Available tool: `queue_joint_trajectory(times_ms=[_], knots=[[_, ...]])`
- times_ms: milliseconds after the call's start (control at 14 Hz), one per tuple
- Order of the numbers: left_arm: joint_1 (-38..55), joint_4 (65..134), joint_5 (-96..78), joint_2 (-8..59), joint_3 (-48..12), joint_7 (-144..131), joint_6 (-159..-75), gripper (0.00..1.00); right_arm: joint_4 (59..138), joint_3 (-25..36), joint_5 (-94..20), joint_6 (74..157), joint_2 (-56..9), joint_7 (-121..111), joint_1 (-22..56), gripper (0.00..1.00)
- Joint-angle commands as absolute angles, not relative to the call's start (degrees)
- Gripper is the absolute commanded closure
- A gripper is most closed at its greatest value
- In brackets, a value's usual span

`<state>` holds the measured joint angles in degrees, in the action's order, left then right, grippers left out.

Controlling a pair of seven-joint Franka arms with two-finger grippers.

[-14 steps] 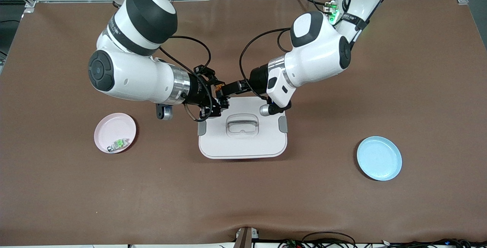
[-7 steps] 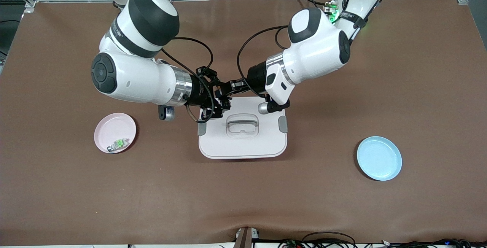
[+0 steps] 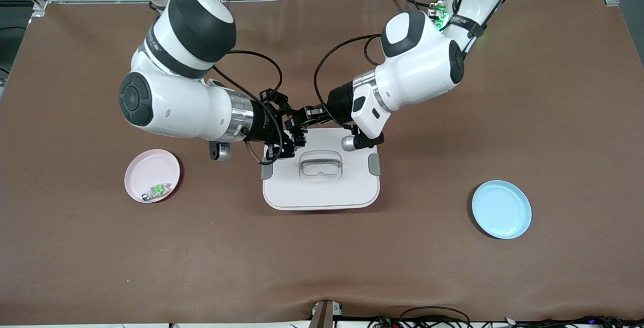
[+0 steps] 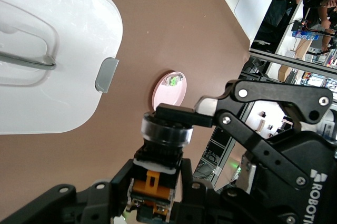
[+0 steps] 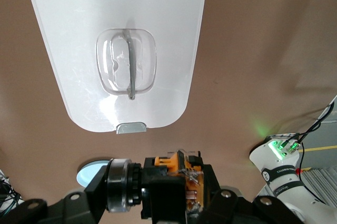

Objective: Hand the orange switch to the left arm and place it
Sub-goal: 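Grasp the switch with the left gripper and open the right gripper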

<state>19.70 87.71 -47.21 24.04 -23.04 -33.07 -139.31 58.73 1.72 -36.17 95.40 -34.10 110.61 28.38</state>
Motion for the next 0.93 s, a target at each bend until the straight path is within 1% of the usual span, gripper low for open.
queue_joint_trajectory(times_ms=[0,72,716,859], knots=[[19.9,87.7,-47.9,24.2,-23.0,-33.8,-139.7,1.00,55.2,1.8,-37.2,95.9,-35.8,112.1,28.5,0.19],[19.8,87.7,-47.9,24.2,-22.9,-33.8,-139.7,1.00,55.2,1.8,-37.2,95.9,-35.8,112.1,28.5,0.01],[19.0,87.8,-47.5,22.6,-22.9,-33.4,-139.2,1.00,55.2,2.0,-37.0,94.8,-35.7,109.3,26.9,0.00],[17.2,88.2,-47.5,20.8,-22.8,-33.5,-136.7,1.00,55.2,2.3,-37.0,91.9,-35.6,102.9,25.4,0.00]])
